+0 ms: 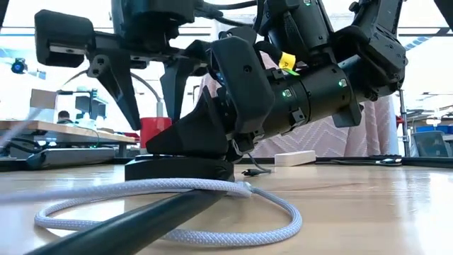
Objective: Insert USB
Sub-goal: Insert the red charger adapter into the bottom black outlet extension
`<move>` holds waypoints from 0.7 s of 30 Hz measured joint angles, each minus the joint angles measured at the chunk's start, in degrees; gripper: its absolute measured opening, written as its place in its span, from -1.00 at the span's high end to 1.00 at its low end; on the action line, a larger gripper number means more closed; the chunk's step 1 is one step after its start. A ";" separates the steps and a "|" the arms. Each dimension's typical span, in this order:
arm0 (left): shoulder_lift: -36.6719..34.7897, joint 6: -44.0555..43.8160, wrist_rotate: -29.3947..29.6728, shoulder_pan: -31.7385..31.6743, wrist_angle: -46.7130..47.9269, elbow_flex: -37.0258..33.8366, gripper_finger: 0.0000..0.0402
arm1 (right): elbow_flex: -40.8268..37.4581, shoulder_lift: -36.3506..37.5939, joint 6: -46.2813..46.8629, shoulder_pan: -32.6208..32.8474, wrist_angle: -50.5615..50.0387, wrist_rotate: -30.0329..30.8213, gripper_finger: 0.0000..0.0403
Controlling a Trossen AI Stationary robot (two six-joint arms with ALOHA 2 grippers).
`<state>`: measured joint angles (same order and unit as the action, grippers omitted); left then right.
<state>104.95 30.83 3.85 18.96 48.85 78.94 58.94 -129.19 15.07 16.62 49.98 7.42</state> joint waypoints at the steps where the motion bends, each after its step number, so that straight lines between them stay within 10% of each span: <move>1: 0.16 0.01 0.03 0.00 -0.25 0.00 0.16 | 0.00 0.00 0.07 0.00 0.01 0.00 1.00; 6: 1.10 0.70 -0.22 0.00 -0.82 0.13 0.41 | -0.04 0.02 0.07 0.00 0.02 -0.02 1.00; 21: 1.13 -0.10 -1.04 0.00 -7.23 -0.90 0.30 | -0.13 0.07 0.49 0.12 -0.03 0.06 1.00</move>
<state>106.09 30.74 2.81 18.96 41.63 78.04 58.81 -129.12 15.55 16.74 49.95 7.48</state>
